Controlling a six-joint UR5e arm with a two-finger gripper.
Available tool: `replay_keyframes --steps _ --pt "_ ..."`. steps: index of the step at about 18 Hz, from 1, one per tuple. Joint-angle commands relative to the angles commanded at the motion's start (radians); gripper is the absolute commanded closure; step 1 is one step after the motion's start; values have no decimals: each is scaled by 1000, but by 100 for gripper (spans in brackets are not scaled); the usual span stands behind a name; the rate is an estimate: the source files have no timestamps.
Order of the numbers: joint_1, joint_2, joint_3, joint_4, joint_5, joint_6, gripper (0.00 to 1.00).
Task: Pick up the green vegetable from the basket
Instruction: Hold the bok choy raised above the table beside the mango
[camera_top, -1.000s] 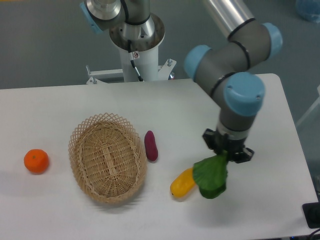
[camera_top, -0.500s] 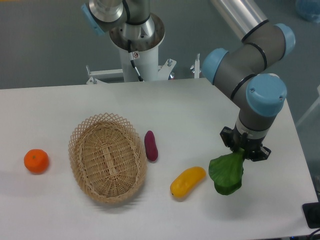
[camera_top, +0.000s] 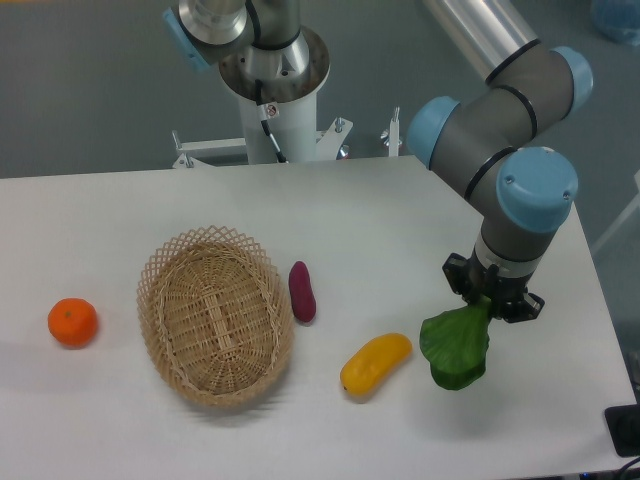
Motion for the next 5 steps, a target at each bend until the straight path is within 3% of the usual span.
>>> replay_keyframes --steps 5 --pt "2 0 -3 -2 3 43 76"
